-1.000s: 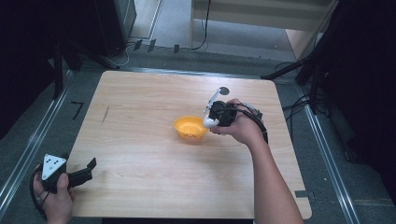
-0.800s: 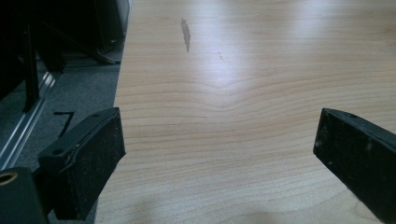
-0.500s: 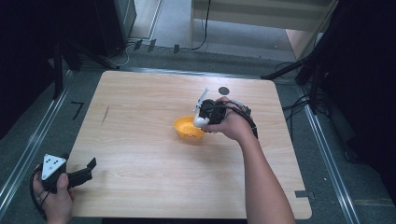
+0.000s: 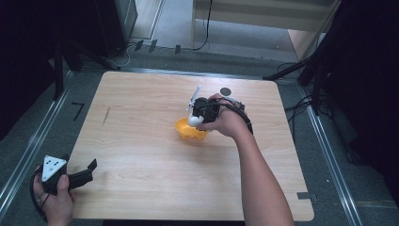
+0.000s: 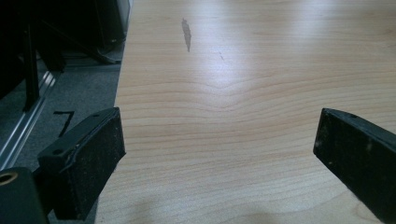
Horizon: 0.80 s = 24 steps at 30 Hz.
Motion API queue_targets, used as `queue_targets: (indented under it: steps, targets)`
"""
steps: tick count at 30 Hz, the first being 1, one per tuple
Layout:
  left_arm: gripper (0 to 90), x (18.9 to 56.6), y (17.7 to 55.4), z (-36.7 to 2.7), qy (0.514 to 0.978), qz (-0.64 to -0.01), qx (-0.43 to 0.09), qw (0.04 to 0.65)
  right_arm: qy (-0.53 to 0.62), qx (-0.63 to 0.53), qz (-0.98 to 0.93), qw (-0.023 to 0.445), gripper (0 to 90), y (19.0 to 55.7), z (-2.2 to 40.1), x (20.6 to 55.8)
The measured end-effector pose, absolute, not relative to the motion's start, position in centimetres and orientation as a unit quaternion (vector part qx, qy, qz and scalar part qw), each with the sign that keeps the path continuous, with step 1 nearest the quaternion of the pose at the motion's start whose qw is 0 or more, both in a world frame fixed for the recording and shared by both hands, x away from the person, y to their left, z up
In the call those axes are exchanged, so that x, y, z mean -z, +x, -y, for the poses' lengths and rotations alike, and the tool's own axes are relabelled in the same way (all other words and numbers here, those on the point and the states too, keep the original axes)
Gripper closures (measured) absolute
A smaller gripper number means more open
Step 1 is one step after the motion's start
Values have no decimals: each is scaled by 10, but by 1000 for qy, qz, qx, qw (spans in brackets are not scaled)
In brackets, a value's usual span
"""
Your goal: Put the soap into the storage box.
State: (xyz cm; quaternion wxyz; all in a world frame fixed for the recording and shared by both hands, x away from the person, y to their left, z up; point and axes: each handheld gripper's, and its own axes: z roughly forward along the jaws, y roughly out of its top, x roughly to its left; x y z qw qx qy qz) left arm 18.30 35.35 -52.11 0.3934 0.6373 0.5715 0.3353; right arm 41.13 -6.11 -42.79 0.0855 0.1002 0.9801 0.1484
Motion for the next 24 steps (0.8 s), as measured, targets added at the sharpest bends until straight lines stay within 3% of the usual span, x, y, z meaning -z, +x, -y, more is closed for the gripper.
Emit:
queue_targets:
  steps: [24]
  targets:
    - [22,521,183,-353,639,-571,-334,393,67,-120,-988,76,509,418,35,447]
